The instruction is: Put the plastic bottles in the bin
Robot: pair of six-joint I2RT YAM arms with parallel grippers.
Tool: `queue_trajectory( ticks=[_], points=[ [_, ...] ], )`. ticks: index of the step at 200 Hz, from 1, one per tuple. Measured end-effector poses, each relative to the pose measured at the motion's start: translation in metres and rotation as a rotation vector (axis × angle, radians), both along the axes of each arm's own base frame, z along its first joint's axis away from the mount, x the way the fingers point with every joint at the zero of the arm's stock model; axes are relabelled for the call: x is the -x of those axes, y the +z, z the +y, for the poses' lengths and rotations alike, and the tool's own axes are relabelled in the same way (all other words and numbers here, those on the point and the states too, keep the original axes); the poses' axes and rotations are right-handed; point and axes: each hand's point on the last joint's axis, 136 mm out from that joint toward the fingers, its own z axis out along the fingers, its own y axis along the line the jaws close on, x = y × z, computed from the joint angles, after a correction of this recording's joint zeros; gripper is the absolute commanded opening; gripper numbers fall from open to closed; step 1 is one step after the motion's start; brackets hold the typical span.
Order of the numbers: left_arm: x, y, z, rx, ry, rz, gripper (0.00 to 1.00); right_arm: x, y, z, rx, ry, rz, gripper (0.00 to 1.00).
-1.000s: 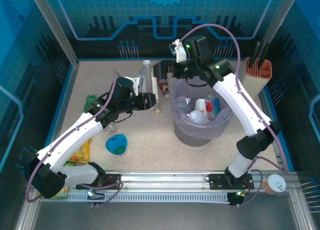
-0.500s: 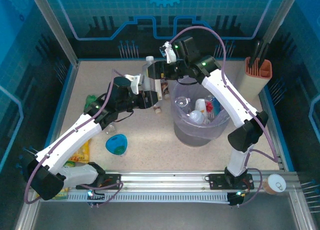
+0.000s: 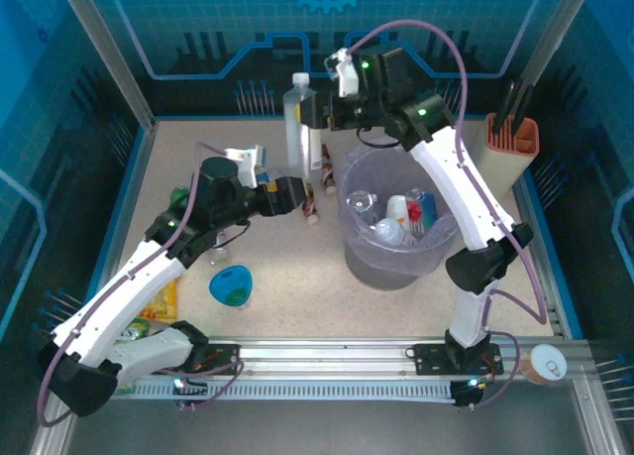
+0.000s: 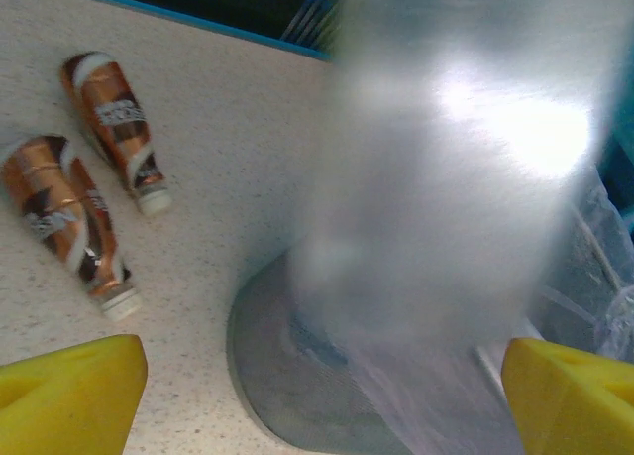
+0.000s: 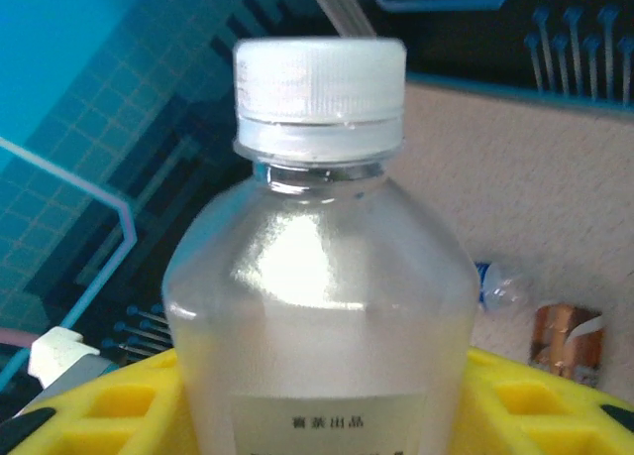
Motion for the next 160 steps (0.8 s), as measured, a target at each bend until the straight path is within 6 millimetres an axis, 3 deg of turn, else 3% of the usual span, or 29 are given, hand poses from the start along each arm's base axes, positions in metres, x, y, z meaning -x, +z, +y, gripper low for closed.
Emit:
queue_trajectory(
  ticks=[26, 48, 66, 88, 109, 160],
  points=[
    [-0.009, -0.014, 0.038, -0.025, 0.129, 0.056, 0.93, -0.005, 0.015, -0.047, 0.054, -0.095, -0.055, 0.37],
    [-0.015, -0.041, 0.075, -0.083, 0.248, 0.158, 0.94, 0.000, 0.025, -0.095, 0.130, -0.190, -0.095, 0.30],
    [-0.015, -0.067, 0.100, -0.157, 0.328, 0.253, 0.94, 0.015, 0.034, -0.131, 0.207, -0.251, -0.135, 0.27],
    [-0.008, -0.093, 0.124, -0.236, 0.391, 0.351, 0.96, 0.040, 0.034, -0.156, 0.309, -0.274, -0.155, 0.23],
    [0.001, -0.111, 0.143, -0.279, 0.449, 0.420, 0.97, 0.055, 0.019, -0.169, 0.413, -0.258, -0.123, 0.23],
    [0.021, -0.162, 0.170, -0.348, 0.528, 0.555, 0.97, 0.061, -0.057, -0.176, 0.619, -0.149, 0.112, 0.22]
  ],
)
